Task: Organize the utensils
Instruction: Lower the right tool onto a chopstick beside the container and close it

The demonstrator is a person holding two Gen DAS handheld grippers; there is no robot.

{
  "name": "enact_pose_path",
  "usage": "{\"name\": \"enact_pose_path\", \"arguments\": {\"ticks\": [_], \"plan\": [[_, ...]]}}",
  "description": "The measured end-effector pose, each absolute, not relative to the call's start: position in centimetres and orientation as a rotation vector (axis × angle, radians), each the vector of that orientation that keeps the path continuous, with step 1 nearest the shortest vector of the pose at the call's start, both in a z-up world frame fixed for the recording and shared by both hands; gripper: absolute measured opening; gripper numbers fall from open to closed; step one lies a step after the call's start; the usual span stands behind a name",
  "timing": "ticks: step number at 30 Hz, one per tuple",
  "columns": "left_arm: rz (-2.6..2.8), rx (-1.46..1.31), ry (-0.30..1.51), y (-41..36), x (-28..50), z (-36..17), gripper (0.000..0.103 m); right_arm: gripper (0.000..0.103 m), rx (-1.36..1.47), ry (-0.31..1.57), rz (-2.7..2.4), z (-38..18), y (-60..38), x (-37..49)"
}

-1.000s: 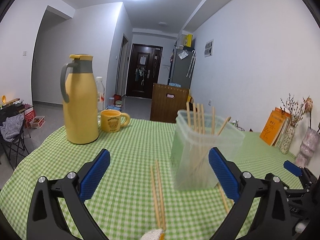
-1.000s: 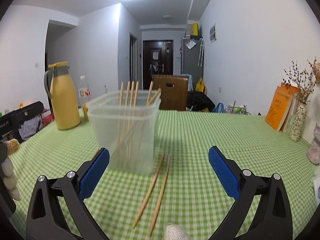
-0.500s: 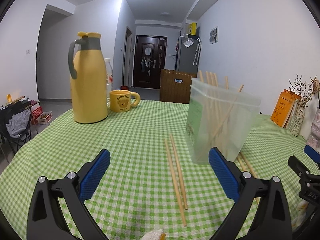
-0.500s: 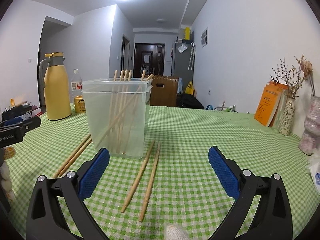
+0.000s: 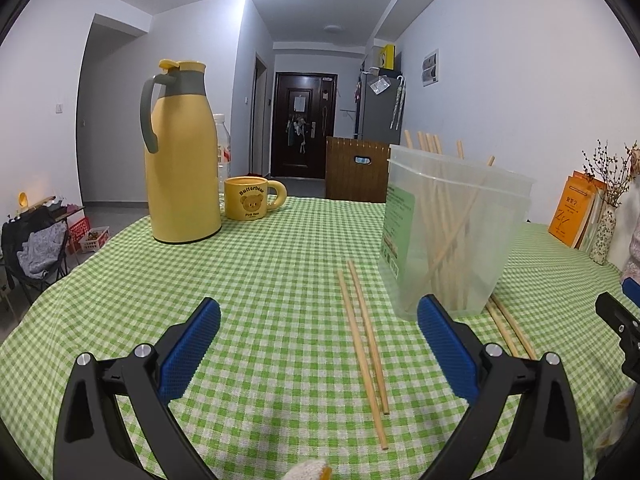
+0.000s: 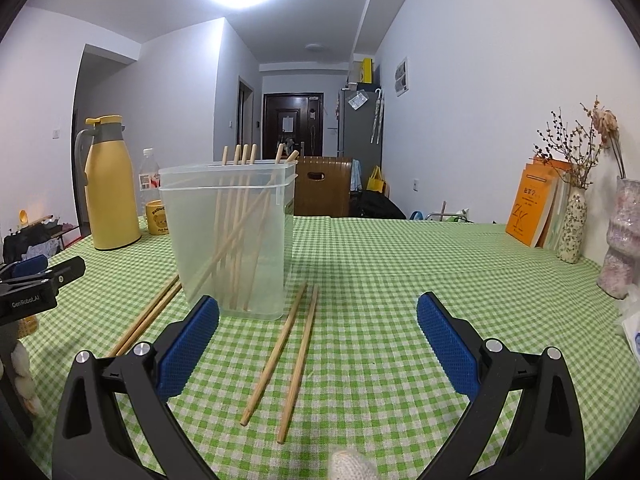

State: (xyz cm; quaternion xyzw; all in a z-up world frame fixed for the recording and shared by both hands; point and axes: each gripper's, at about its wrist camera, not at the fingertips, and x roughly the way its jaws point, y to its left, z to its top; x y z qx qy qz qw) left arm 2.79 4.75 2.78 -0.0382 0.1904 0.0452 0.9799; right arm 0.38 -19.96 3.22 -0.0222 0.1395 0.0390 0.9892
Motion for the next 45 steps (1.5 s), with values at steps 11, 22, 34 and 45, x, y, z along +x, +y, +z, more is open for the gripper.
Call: {"name": "enact_pose_path", "arguments": {"ticks": [11,22,34,45], "plan": [[0.101,-0.067,0.358,4.3,2.2,3.1,0.096,0.095,-0.056,0.33,0.057,2.9,-19.8,1.0],[0.102,-0.075,0.353,4.5,2.2,3.3,0.096,0.095,0.059,0.533,0.027,3.2,-22.7,4.7],[0.103,-0.082,0.346,4.6,2.0,3.3,0.096,0.095,0.089,0.622,0.045,4.0,-26.3,5.8],[0.099,-0.097,0.339,4.9,1.6,3.2,0.096,0.045,0.011,0.857,0.174,2.0,-22.6,11.2]]}}
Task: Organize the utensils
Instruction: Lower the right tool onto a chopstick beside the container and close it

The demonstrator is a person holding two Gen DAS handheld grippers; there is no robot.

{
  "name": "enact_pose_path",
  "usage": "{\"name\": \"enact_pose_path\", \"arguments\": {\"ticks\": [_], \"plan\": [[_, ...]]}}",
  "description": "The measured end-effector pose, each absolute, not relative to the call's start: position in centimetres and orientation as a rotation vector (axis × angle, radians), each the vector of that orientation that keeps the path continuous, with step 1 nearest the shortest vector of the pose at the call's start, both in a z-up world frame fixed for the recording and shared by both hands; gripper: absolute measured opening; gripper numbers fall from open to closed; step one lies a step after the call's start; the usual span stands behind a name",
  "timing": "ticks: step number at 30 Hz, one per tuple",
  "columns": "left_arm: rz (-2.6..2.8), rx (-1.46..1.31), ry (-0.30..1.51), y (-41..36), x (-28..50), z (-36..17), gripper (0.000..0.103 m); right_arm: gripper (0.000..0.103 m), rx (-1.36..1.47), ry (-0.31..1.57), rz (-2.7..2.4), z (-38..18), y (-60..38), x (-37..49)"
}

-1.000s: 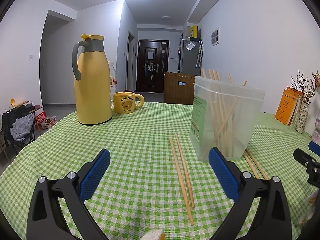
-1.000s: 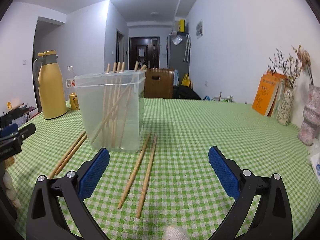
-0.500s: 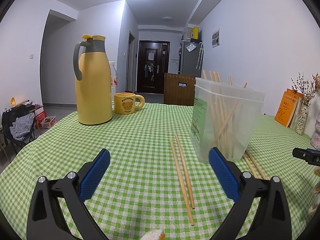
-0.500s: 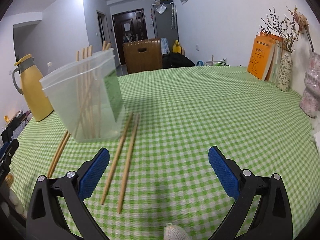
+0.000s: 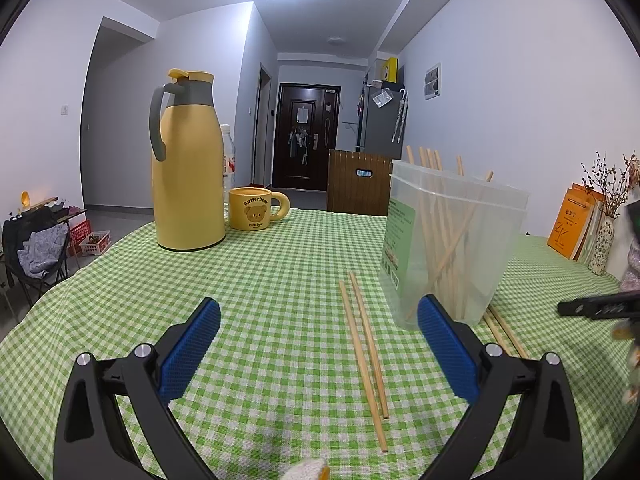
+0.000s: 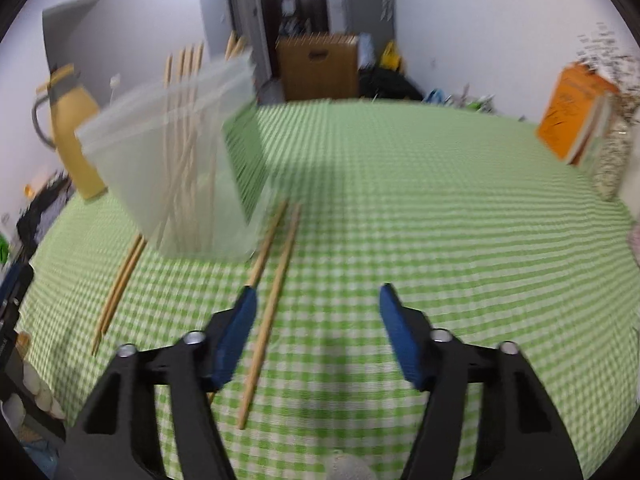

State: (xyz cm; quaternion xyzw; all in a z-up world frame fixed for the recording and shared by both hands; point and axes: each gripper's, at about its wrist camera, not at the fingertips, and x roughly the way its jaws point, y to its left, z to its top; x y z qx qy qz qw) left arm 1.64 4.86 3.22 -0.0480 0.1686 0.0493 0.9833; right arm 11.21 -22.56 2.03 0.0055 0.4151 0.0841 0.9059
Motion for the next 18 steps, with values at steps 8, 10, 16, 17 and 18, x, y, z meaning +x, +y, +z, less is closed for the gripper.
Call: {"name": "enact_pose_path", "arguments": {"ticks": [8,10,16,17,18], "plan": [[0.099,-0.102,0.344,5.1,1.8,3.3,0.096,0.03,0.035,0.993,0.152,-1.1,-20.3,14.9],[0.098,-0.099,0.345,5.0,1.8,3.2,0.096,0.027,0.034,1.008,0.138,-1.6,-20.2,15.3],[0.101,-0.101,0.35,5.0,1.9,3.2,0.096,0.019,-0.031,1.006,0.078,-2.6,-18.4,15.8],[0.101,-0.102,0.352,5.0,2.0,3.2,0.096,0.019,-0.039,1.004,0.063,-2.6,-18.1,15.7],[0.103,-0.102,0.354,5.0,2.0,3.2,0.096,0.019,-0.033,1.007,0.055,-2.6,-18.1,15.7]]}}
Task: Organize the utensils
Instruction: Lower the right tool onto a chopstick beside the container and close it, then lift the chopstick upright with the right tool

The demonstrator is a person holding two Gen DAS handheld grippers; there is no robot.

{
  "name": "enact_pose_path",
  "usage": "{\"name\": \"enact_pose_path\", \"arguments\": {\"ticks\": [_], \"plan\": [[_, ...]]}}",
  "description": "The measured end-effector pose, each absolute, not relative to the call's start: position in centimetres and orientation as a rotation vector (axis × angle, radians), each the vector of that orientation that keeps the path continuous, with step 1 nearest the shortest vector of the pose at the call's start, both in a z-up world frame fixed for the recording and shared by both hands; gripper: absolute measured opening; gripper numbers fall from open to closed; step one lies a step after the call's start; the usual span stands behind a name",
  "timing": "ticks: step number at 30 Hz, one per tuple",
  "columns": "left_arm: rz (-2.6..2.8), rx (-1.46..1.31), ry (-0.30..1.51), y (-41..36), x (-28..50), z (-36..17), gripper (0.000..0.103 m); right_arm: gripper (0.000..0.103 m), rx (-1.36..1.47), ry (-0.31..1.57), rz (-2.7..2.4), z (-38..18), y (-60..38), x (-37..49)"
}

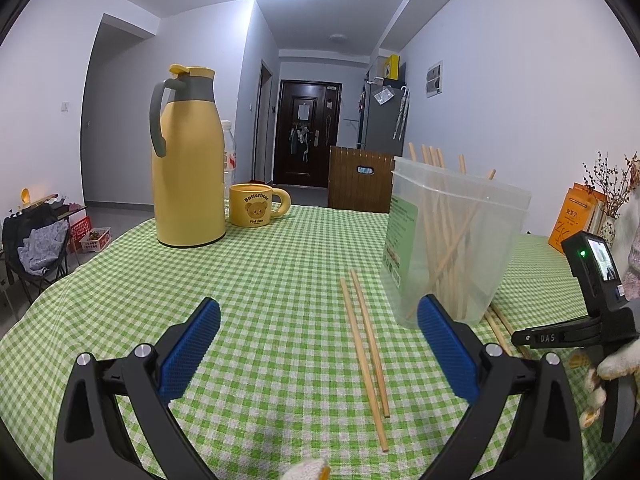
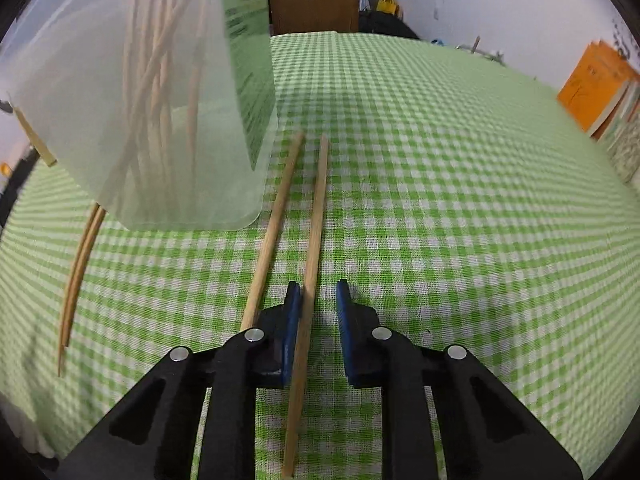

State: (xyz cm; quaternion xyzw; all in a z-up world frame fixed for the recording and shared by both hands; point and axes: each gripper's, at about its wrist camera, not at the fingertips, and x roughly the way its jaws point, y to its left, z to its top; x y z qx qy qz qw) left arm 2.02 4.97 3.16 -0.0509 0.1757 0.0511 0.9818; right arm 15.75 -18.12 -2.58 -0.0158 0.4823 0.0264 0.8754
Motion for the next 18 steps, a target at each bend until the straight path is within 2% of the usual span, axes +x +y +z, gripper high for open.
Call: {"name": "enact_pose_path", "arguments": {"ticks": [8,11,18], "plan": [[0.111,-0.105,0.36,5.0,2.2,3.1,0.096,0.017,-0.034,1.003,0.027,-2.5,-17.5,15.6],[0.116,-0.114,0.363,5.2,2.2,3.1,0.096,0.007,-0.011,1.0,0.025,-2.5,-18.1,15.0],[0.116,-0.117,0.364,5.4,2.4,3.1,0.096,0.006,0.027,0.973,0.003,-2.1,-19.0,14.3]]}}
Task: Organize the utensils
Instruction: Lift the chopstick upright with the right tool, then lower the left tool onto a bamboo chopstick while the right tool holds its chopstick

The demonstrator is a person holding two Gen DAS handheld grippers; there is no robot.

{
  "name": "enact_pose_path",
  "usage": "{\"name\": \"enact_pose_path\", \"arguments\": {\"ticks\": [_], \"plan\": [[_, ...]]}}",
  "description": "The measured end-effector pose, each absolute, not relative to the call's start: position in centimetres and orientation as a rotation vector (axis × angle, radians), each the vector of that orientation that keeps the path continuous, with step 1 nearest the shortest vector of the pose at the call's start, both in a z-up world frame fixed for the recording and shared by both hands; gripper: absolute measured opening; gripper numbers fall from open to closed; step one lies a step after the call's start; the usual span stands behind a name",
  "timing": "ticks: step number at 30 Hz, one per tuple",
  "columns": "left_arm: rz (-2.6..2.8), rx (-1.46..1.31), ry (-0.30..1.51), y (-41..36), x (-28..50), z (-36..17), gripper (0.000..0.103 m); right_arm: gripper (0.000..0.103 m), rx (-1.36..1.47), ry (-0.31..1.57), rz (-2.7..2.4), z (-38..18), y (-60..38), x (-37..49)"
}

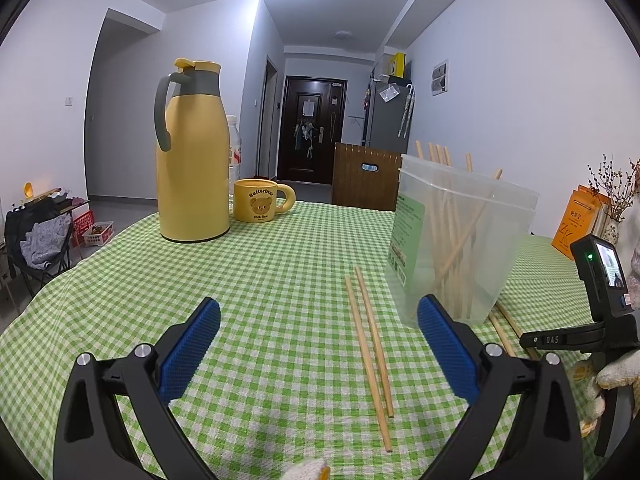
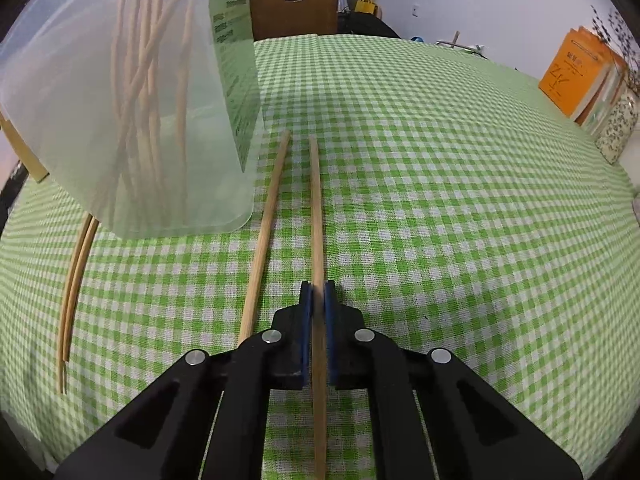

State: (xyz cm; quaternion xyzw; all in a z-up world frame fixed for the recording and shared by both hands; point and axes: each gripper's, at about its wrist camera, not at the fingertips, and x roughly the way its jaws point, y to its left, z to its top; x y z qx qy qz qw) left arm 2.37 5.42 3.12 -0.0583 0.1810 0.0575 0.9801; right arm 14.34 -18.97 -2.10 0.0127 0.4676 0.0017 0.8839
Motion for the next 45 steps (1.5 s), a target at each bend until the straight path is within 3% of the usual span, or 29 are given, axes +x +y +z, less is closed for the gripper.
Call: {"name": "enact_pose_path", "arguments": {"ticks": [12,22,45], "plan": [[0.117,-0.114,0.365,5.4,2.4,3.1,0.096,0.006,-0.054,0.518,-0.031,3.3,-20.7,5.9],[0.113,-0.097,0.364,5.0,2.2,2.9,0.096,0.006,-0.039,0.323,-0.05,3.4,-21.8,2.7],[0.117,-0.096,0.367,4.8,2.3,2.9,0.096,0.006,-0.019,0.27,-0.021,3.4,-22.1,2.1]]}}
